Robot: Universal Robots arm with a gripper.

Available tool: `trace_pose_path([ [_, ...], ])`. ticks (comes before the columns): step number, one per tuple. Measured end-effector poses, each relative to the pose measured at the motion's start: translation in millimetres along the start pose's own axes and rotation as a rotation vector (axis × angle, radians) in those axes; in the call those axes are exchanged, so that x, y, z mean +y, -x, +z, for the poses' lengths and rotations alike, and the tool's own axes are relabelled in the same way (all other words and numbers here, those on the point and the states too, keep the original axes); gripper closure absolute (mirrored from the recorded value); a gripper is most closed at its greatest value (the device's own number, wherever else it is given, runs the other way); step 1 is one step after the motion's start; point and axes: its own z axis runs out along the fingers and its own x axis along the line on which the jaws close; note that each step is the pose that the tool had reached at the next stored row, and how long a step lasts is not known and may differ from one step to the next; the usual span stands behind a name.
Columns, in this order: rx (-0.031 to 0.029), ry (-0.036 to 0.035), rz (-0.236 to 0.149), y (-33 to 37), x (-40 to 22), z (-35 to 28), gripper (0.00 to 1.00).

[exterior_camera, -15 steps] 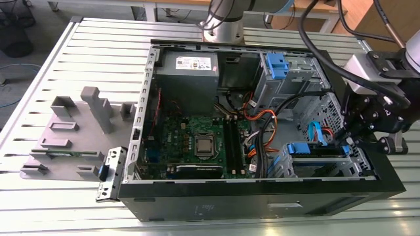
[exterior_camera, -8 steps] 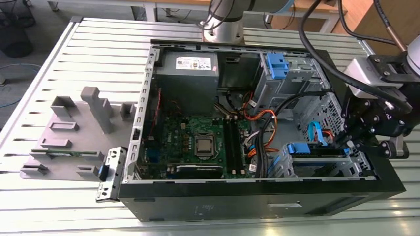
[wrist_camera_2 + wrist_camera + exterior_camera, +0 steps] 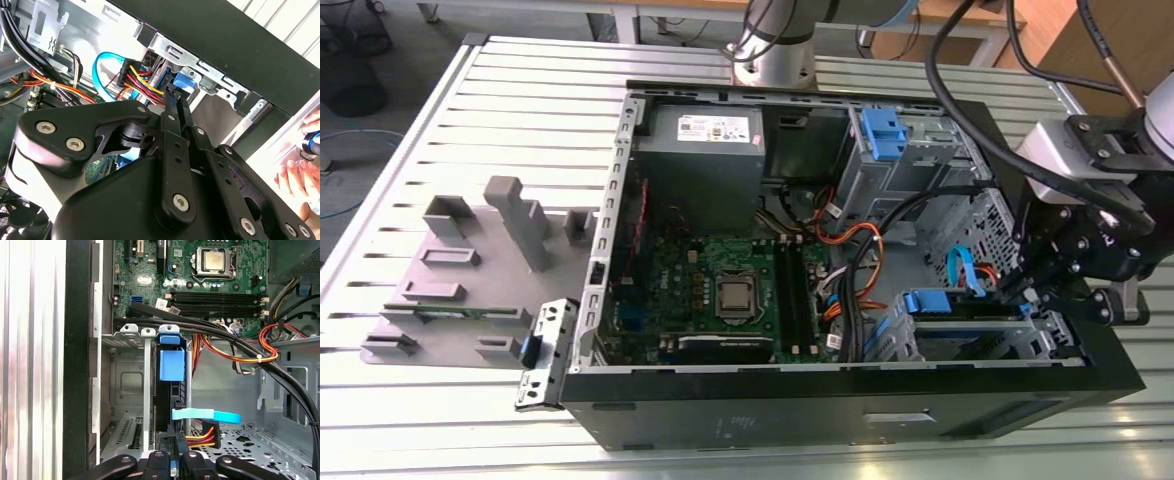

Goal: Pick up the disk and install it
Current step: 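Insert the second disk wire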

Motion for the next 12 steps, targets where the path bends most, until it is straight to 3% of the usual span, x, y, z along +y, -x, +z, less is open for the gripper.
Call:
trace_pose_path([
  [6, -0.0005, 0.0, 0.0, 0.0, 0.0, 0.3, 0.82],
  [9, -0.0004, 0.0, 0.0, 0.0, 0.0, 0.2, 0.7],
  [12, -0.0002, 0.0, 0.0, 0.0, 0.0, 0.2, 0.7],
])
